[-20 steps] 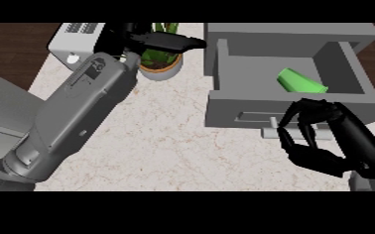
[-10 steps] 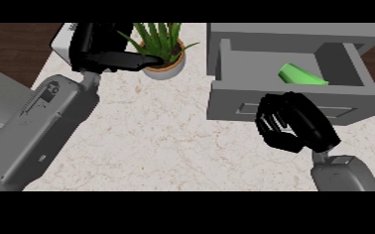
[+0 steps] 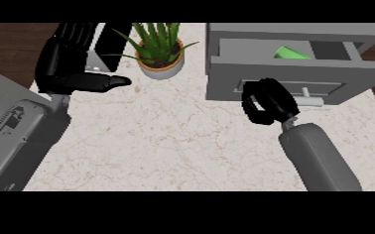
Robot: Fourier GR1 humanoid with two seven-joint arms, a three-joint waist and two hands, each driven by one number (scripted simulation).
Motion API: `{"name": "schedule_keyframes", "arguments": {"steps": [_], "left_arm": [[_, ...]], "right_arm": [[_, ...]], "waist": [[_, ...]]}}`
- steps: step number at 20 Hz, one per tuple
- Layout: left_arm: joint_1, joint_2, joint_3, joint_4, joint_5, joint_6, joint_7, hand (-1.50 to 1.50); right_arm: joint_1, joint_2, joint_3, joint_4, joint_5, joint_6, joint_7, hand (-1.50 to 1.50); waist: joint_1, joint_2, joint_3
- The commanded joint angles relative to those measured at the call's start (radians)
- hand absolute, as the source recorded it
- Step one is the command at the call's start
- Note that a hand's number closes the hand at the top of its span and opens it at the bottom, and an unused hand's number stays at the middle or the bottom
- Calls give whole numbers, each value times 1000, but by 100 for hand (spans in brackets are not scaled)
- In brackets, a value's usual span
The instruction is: Pick up the cup, place it into the drawer and close the drawer
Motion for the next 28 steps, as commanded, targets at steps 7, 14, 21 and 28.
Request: {"name": "schedule_keyframes", "arguments": {"steps": [7,14,21,28], "left_arm": [[139,12,42,-43,-26,-80,-48,-150],[114,34,82,-22,10,-162,-27,-150],[99,17,66,-23,3,-187,-24,-150],[123,5,73,-16,12,-210,-43,-150]], "right_arm": [[-339,21,-142,581,-7,-83,-164,150],[-464,-38,-225,785,-32,-92,-207,150],[-533,-86,-275,818,-78,-32,-213,150],[-515,-108,-312,822,-111,-46,-270,150]], "waist": [[13,8,1],[49,28,2],[75,43,4],[82,48,4]]}}
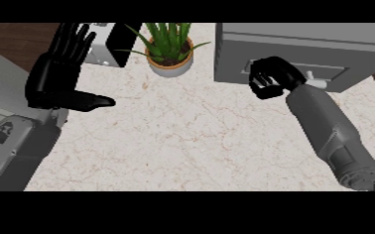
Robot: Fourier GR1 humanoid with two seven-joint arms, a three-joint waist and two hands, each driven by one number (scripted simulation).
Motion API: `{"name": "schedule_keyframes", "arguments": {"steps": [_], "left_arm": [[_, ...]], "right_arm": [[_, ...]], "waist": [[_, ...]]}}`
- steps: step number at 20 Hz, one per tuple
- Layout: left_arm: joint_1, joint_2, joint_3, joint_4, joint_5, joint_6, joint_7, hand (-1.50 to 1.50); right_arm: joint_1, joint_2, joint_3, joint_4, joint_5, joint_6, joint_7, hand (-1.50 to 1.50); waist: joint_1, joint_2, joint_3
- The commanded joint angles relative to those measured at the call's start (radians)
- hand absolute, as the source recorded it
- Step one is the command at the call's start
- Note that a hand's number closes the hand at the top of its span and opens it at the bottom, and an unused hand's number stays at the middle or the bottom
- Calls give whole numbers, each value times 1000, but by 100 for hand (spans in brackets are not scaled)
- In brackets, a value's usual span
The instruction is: Pick up the cup, place it into the drawer and close the drawer
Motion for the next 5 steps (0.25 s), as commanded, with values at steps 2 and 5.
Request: {"name": "schedule_keyframes", "arguments": {"steps": [2,5], "left_arm": [[41,-18,-23,5,-18,-22,-32,-150],[22,-12,-9,8,-1,-24,-5,-150]], "right_arm": [[-97,-75,-90,48,-45,-57,105,150],[-97,-90,-87,59,-41,-40,82,150]], "waist": [[31,44,12],[27,44,12]]}}
